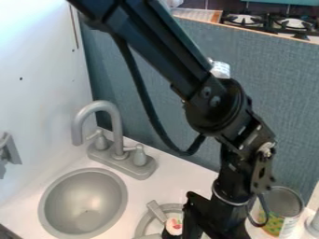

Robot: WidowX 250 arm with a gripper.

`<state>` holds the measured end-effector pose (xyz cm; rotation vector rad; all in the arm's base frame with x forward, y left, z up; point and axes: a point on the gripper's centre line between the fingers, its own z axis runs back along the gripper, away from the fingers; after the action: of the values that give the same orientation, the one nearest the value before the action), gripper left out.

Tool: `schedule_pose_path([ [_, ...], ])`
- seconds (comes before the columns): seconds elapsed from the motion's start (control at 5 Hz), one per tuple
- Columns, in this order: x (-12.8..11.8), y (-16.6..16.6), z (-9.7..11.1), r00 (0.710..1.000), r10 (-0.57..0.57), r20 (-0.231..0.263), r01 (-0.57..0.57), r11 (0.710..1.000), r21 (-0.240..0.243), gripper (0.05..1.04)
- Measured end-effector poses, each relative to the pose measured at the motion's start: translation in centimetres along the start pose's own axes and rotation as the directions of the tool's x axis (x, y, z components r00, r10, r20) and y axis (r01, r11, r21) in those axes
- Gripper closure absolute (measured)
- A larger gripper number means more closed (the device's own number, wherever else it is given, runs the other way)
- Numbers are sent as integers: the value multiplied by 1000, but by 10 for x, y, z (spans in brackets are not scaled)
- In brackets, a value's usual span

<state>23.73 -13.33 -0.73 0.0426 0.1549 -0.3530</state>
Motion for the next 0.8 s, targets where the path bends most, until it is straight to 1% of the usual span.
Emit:
schedule_pose_path([
  [0.2, -4, -1, -9, 999, 17, -33, -17, 1000, -4, 79],
  [0.4, -8, -1, -30, 995, 20, -101, -20, 1000, -3, 79],
  [0.6, 0, 0, -37, 992, 21, -126, -24, 999, -21, 135],
  [0.8, 4, -1, -37, 996, 30, -89, -33, 999, -35, 245],
])
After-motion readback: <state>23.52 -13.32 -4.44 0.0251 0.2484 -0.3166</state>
